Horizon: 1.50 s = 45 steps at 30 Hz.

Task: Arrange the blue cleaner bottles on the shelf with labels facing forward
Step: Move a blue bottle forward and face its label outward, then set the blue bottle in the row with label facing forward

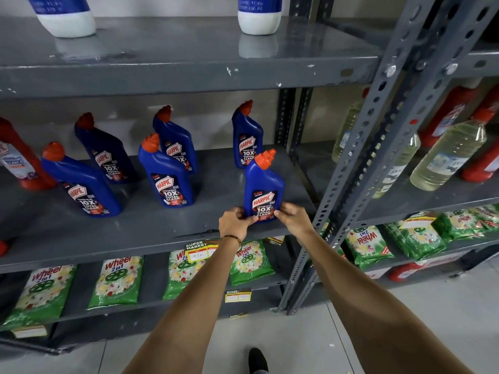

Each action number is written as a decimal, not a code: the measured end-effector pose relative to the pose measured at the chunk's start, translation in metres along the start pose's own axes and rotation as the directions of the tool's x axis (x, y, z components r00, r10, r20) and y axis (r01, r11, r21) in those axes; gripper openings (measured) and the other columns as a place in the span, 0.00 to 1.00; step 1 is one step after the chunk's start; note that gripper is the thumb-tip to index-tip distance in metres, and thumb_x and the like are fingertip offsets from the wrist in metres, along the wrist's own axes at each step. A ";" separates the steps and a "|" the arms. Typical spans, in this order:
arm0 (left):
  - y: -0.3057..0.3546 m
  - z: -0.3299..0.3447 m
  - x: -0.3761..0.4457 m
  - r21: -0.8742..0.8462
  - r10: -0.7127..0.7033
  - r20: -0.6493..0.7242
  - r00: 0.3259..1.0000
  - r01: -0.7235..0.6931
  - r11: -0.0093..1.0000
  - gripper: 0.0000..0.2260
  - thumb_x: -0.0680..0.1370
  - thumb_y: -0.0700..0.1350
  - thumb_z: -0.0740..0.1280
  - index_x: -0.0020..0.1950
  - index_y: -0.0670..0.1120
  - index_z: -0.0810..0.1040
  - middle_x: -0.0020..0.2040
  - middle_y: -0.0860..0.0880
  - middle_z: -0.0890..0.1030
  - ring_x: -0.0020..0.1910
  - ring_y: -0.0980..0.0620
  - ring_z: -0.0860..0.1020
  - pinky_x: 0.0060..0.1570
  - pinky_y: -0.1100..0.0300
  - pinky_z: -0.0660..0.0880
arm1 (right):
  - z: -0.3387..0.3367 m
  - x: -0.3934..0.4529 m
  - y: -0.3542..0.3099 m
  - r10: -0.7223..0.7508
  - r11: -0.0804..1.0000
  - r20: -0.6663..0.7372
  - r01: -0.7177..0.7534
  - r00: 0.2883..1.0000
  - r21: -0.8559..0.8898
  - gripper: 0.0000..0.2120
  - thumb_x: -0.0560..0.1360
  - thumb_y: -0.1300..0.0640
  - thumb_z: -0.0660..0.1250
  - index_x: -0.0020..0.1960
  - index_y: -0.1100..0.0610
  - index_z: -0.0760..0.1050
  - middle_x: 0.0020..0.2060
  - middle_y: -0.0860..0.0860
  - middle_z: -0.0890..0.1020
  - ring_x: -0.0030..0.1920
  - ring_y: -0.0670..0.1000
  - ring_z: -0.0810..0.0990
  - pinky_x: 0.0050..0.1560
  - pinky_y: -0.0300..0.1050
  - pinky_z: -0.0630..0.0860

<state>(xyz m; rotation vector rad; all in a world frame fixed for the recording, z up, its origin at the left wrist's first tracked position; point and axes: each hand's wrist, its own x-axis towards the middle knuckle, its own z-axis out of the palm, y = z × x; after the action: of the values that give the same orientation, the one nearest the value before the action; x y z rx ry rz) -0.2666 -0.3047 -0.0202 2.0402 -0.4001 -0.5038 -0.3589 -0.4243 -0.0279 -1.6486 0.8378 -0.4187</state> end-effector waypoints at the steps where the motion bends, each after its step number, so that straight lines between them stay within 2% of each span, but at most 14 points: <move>1: 0.000 0.000 0.000 0.003 0.000 0.000 1.000 0.000 1.000 0.20 0.68 0.45 0.75 0.56 0.39 0.78 0.54 0.40 0.83 0.53 0.43 0.81 0.57 0.49 0.77 | 0.000 0.000 -0.001 -0.001 1.000 0.000 0.001 1.000 -0.004 0.14 0.74 0.67 0.65 0.60 0.67 0.74 0.56 0.62 0.81 0.52 0.50 0.77 0.52 0.40 0.73; 4: 0.000 -0.001 0.001 0.002 0.001 0.007 1.000 -0.002 1.000 0.20 0.68 0.46 0.75 0.57 0.39 0.78 0.54 0.40 0.83 0.53 0.44 0.81 0.57 0.50 0.77 | 0.000 -0.001 -0.001 0.000 1.000 0.001 0.000 1.000 -0.006 0.14 0.74 0.67 0.65 0.60 0.66 0.74 0.56 0.61 0.81 0.52 0.50 0.77 0.52 0.39 0.74; 7: -0.002 -0.002 0.002 0.001 0.007 0.020 1.000 -0.007 1.000 0.21 0.67 0.46 0.75 0.57 0.39 0.78 0.54 0.40 0.83 0.54 0.44 0.81 0.57 0.50 0.77 | -0.002 0.000 -0.001 0.008 1.000 0.004 -0.008 1.000 -0.018 0.15 0.74 0.67 0.64 0.61 0.66 0.74 0.55 0.59 0.80 0.52 0.49 0.77 0.46 0.31 0.76; 12: -0.007 -0.008 0.003 -0.022 -0.007 0.047 0.999 0.008 1.000 0.22 0.67 0.44 0.75 0.58 0.39 0.77 0.55 0.40 0.83 0.55 0.44 0.80 0.58 0.50 0.77 | 0.000 0.002 0.002 0.063 0.998 -0.019 -0.064 0.998 -0.015 0.18 0.72 0.68 0.66 0.62 0.66 0.72 0.58 0.60 0.80 0.55 0.52 0.78 0.58 0.45 0.73; 16: -0.018 -0.030 0.004 -0.058 -0.024 0.037 0.999 0.026 0.998 0.23 0.70 0.46 0.73 0.63 0.40 0.75 0.59 0.41 0.81 0.60 0.45 0.77 0.63 0.54 0.73 | 0.010 -0.004 0.002 0.139 0.988 -0.147 -0.146 0.979 -0.045 0.23 0.70 0.65 0.70 0.64 0.65 0.71 0.61 0.60 0.79 0.61 0.56 0.77 0.62 0.48 0.72; 19: -0.033 -0.059 0.002 -0.062 -0.023 0.012 1.000 0.024 0.998 0.21 0.72 0.47 0.71 0.63 0.40 0.75 0.58 0.42 0.81 0.61 0.45 0.77 0.62 0.55 0.71 | 0.026 -0.019 -0.005 0.163 0.973 -0.340 -0.208 0.926 -0.100 0.24 0.72 0.61 0.69 0.67 0.64 0.69 0.62 0.59 0.78 0.63 0.58 0.75 0.64 0.50 0.69; 23: -0.058 -0.108 -0.001 -0.015 0.006 0.000 1.000 -0.006 1.000 0.10 0.73 0.49 0.70 0.51 0.45 0.80 0.52 0.42 0.82 0.59 0.43 0.78 0.61 0.52 0.72 | 0.059 -0.045 -0.012 0.160 0.970 -0.507 -0.229 0.847 -0.077 0.20 0.73 0.59 0.66 0.64 0.63 0.72 0.60 0.61 0.79 0.62 0.60 0.76 0.62 0.53 0.71; 27: -0.082 -0.152 -0.001 0.013 0.003 0.007 1.000 -0.003 1.000 0.22 0.74 0.51 0.68 0.63 0.40 0.74 0.60 0.41 0.80 0.63 0.43 0.75 0.63 0.52 0.70 | 0.109 -0.067 -0.019 0.168 0.978 -0.541 -0.209 0.824 -0.016 0.14 0.73 0.60 0.65 0.56 0.66 0.76 0.52 0.62 0.81 0.52 0.60 0.78 0.51 0.50 0.72; 29: -0.090 -0.168 0.001 -0.008 -0.012 -0.001 1.000 0.012 1.000 0.23 0.73 0.51 0.69 0.64 0.40 0.74 0.61 0.41 0.79 0.63 0.44 0.75 0.63 0.53 0.69 | 0.132 -0.073 -0.026 0.177 0.981 -0.533 -0.194 0.827 0.024 0.12 0.74 0.61 0.64 0.53 0.67 0.76 0.49 0.62 0.80 0.50 0.59 0.77 0.48 0.48 0.71; 32: -0.098 -0.187 0.007 -0.024 -0.021 -0.027 0.999 0.021 1.000 0.23 0.73 0.51 0.69 0.64 0.40 0.74 0.61 0.41 0.80 0.62 0.44 0.76 0.62 0.53 0.70 | 0.163 -0.074 -0.039 0.180 0.983 -0.490 -0.180 0.853 0.047 0.18 0.75 0.60 0.64 0.64 0.64 0.73 0.60 0.60 0.79 0.61 0.60 0.76 0.59 0.51 0.72; 38: -0.100 -0.206 0.039 -0.016 -0.051 -0.061 0.997 0.050 0.999 0.24 0.73 0.51 0.69 0.65 0.40 0.73 0.62 0.41 0.78 0.63 0.42 0.74 0.64 0.50 0.71 | 0.210 -0.040 -0.062 0.126 0.992 -0.282 -0.129 0.951 0.009 0.22 0.74 0.57 0.66 0.66 0.63 0.70 0.64 0.59 0.77 0.64 0.57 0.75 0.65 0.48 0.70; 42: -0.095 -0.211 0.063 -0.038 -0.057 -0.045 0.997 0.055 0.998 0.26 0.73 0.50 0.69 0.67 0.41 0.70 0.64 0.42 0.77 0.64 0.43 0.74 0.64 0.52 0.70 | 0.224 -0.012 -0.074 0.119 0.993 -0.149 -0.118 0.982 0.016 0.24 0.75 0.58 0.65 0.69 0.63 0.66 0.68 0.59 0.72 0.68 0.55 0.71 0.64 0.43 0.67; 45: -0.091 -0.209 0.079 -0.102 -0.044 -0.006 0.999 0.043 0.994 0.29 0.72 0.47 0.71 0.69 0.40 0.67 0.68 0.41 0.74 0.67 0.45 0.72 0.65 0.54 0.69 | 0.231 0.007 -0.077 0.113 0.993 -0.046 -0.111 0.992 0.043 0.29 0.75 0.58 0.66 0.73 0.61 0.60 0.71 0.60 0.67 0.71 0.55 0.67 0.68 0.46 0.65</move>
<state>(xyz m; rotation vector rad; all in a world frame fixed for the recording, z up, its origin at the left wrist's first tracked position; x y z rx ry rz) -0.0865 -0.1441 -0.0195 1.9552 -0.3193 -0.5319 -0.1758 -0.2643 -0.0143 -1.5506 0.9478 -0.3962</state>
